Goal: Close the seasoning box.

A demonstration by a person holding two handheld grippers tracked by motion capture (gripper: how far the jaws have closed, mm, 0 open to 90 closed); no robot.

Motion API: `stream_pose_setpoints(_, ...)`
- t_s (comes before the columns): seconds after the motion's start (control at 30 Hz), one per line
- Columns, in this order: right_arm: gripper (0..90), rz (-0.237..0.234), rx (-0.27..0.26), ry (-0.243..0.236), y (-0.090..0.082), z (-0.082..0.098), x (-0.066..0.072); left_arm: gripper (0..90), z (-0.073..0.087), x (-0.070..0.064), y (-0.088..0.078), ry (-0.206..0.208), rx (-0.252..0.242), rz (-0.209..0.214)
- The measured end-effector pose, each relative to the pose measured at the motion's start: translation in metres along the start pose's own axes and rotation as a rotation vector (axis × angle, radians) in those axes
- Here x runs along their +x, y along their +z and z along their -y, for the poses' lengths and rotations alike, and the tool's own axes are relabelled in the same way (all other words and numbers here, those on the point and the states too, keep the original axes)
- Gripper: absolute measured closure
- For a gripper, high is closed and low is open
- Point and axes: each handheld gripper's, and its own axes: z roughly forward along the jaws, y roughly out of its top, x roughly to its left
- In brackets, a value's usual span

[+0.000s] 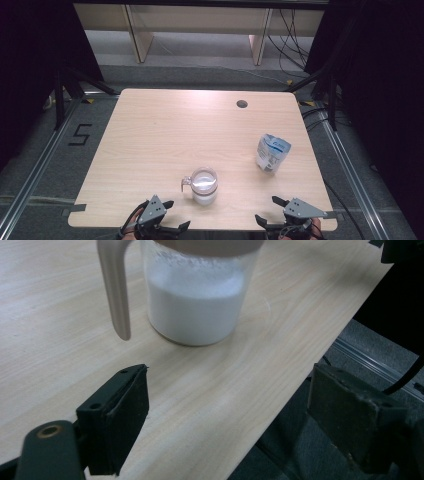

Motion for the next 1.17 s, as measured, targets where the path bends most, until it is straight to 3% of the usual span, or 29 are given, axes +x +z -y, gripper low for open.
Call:
stream_pose_setpoints(0.1,16.0,0.013,0.016,0.021,-0.0024,0.0016,0.0042,16.3,0.0015,-0.0032,0.0012,-0.001,0.009,0.007)
stream_pose_setpoints(0.13,15.9,0.007,0.012,-0.001,-0.0020,0.0018,0.0031,16.2,0.0021,-0.0028,0.0017,0.014,0.006,0.010)
stream_pose_setpoints(0.17,15.9,0.005,0.014,-0.005,-0.0020,0.0025,0.0032,16.0,0.0029,-0.0041,0.0025,-0.006,0.005,0.014)
stream_pose_setpoints(0.23,15.8,0.007,0.038,0.004,-0.0034,0.0036,0.0058,15.8,0.0026,-0.0029,0.0027,0.017,0.007,0.017)
stream_pose_setpoints(0.27,15.8,0.005,0.038,-0.009,-0.0028,0.0042,0.0051,15.8,0.0032,-0.0038,0.0032,-0.008,0.007,0.019)
stream_pose_setpoints(0.3,15.9,0.023,0.039,-0.016,-0.0033,0.0048,0.0048,15.8,0.0034,-0.0036,0.0035,-0.009,0.007,0.020)
stream_pose_setpoints(0.37,15.9,-0.001,0.048,-0.010,-0.0026,0.0055,0.0041,15.7,0.0034,-0.0036,0.0042,0.005,0.003,0.019)
stream_pose_setpoints(0.47,15.8,0.006,0.049,-0.013,-0.0041,0.0062,0.0050,15.7,0.0038,-0.0036,0.0042,0.012,0.013,0.016)
stream_pose_setpoints(0.57,15.9,0.015,0.068,0.017,-0.0058,0.0071,0.0082,15.7,0.0037,-0.0043,0.0040,0.008,0.014,0.013)
stream_pose_setpoints(0.6,15.9,0.006,0.052,-0.019,-0.0043,0.0073,0.0056,15.7,0.0037,-0.0043,0.0040,0.009,0.015,0.012)
stream_pose_setpoints(0.67,15.9,-0.008,0.064,-0.020,-0.0039,0.0077,0.0065,15.7,0.0038,-0.0044,0.0041,0.010,0.015,0.011)
stream_pose_setpoints(0.8,15.8,0.007,0.066,-0.011,-0.0046,0.0082,0.0072,15.7,0.0038,-0.0045,0.0040,0.011,0.015,0.010)
stream_pose_setpoints(0.87,15.9,0.011,0.071,0.015,-0.0056,0.0084,0.0090,15.7,0.0037,-0.0044,0.0038,0.012,0.015,0.008)
stream_pose_setpoints(0.9,15.9,0.008,0.064,-0.015,-0.0050,0.0082,0.0062,15.7,0.0038,-0.0042,0.0041,0.012,0.009,0.010)
stream_pose_setpoints(1.17,15.8,0.011,0.061,-0.012,-0.0050,0.0082,0.0058,15.7,0.0036,-0.0036,0.0035,0.017,0.009,0.005)
